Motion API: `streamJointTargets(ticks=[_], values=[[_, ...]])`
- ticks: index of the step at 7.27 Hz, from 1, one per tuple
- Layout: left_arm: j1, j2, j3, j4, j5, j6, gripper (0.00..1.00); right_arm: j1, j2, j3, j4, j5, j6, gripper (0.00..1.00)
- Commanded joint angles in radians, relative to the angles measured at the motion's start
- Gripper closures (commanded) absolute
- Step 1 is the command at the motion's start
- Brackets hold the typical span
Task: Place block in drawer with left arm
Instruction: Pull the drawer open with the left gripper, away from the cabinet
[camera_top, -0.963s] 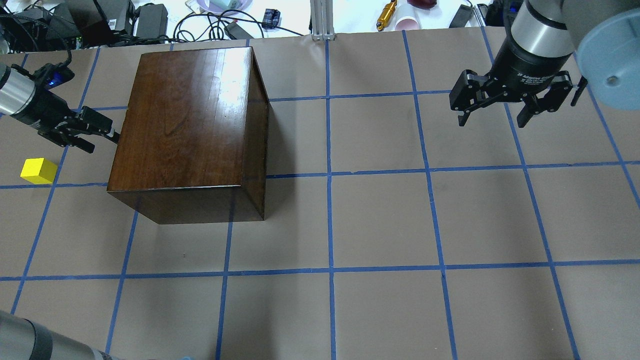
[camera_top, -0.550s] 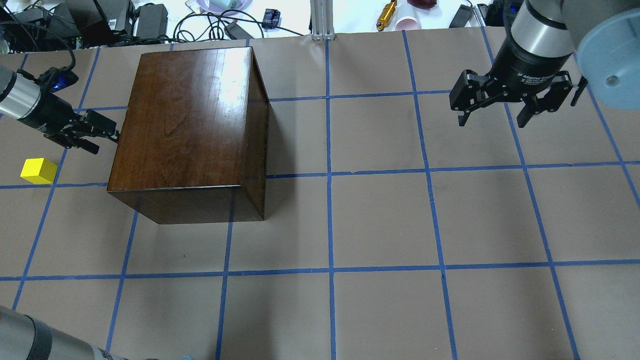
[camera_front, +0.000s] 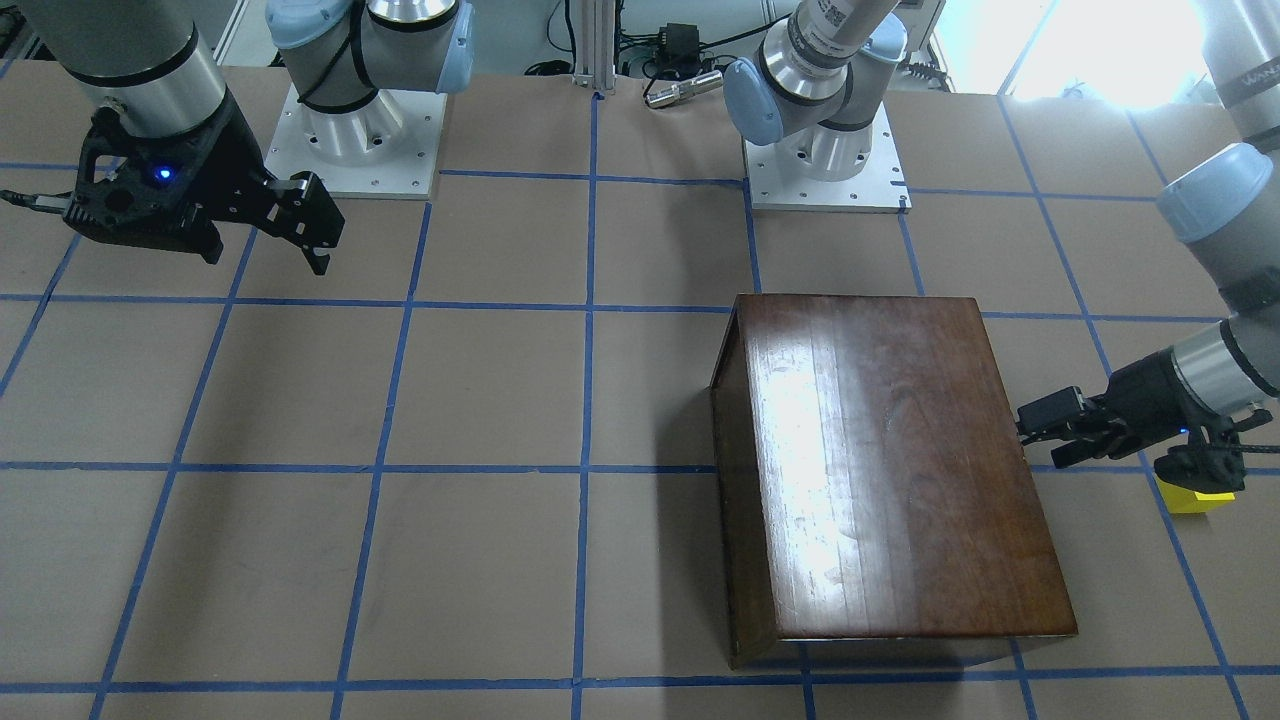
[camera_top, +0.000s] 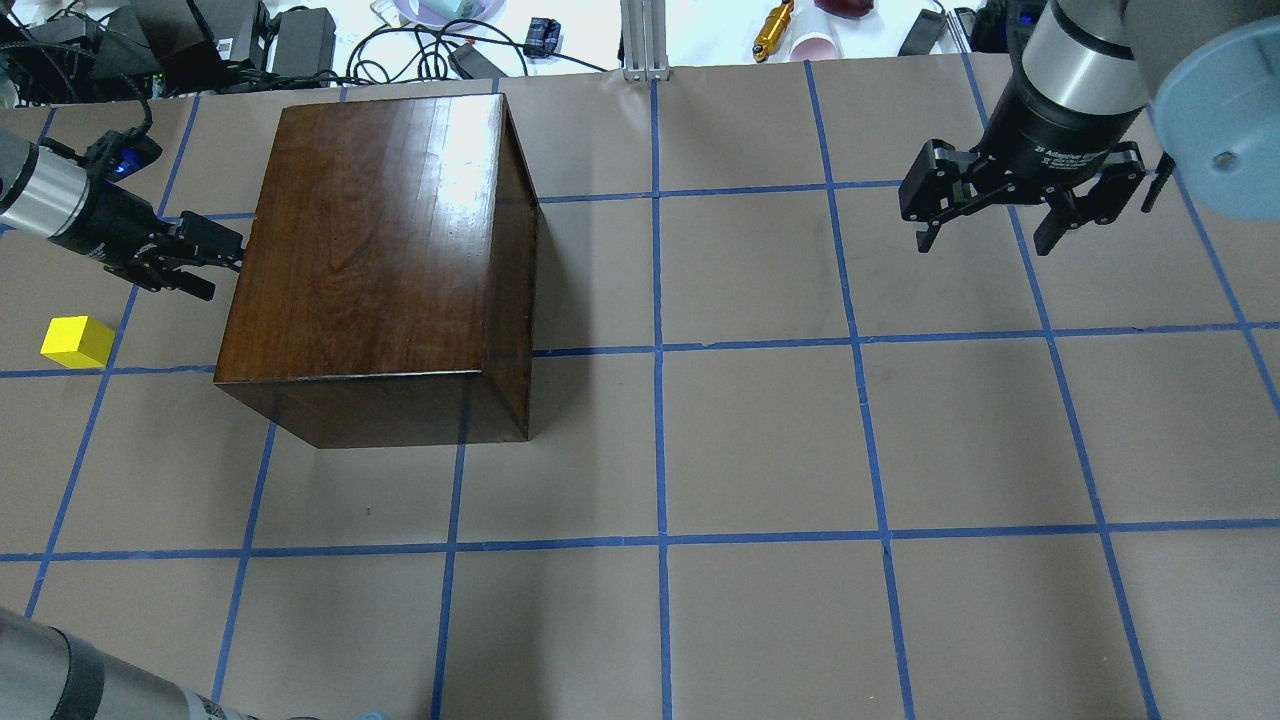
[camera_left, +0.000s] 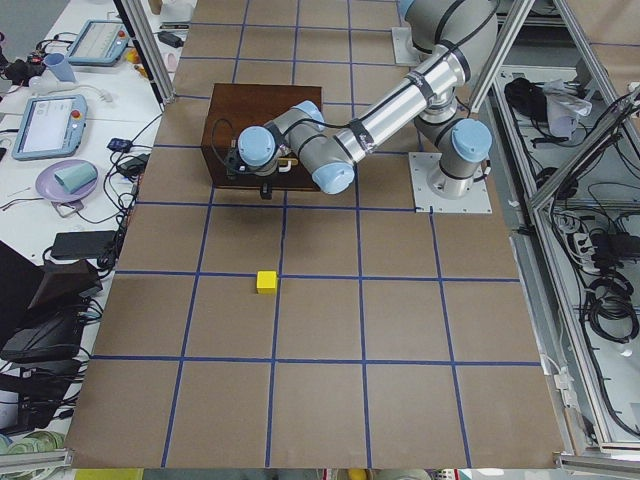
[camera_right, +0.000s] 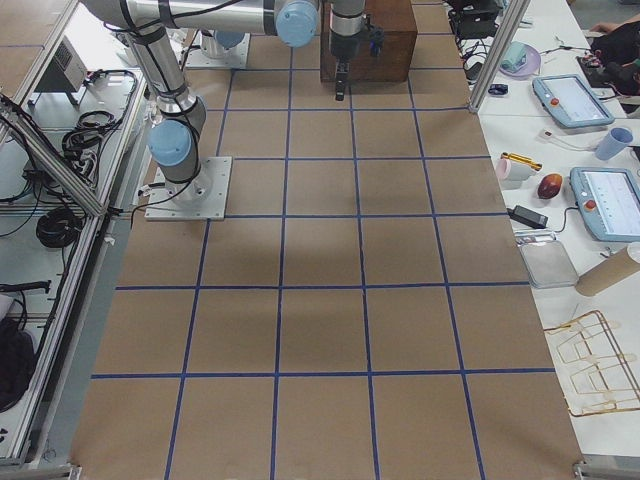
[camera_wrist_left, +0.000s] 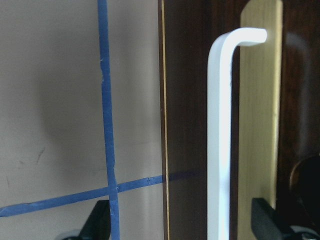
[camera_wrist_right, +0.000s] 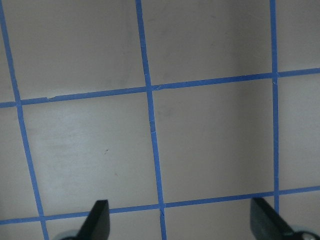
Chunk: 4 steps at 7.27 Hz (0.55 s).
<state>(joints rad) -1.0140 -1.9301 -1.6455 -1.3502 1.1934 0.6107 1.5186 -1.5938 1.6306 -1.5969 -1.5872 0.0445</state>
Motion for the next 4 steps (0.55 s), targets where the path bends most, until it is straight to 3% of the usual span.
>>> streamJointTargets(ticks=[1, 4], values=[[0.0, -0.016, -0.003, 0.055, 0.014, 0.0, 0.0, 0.0, 0.0, 0.0, 0.0, 0.0, 0.0, 0.0], [-0.005, -0.024, -0.004, 0.056, 0.018, -0.026, 0.0, 0.0, 0.0, 0.0, 0.0, 0.0, 0.0, 0.0]])
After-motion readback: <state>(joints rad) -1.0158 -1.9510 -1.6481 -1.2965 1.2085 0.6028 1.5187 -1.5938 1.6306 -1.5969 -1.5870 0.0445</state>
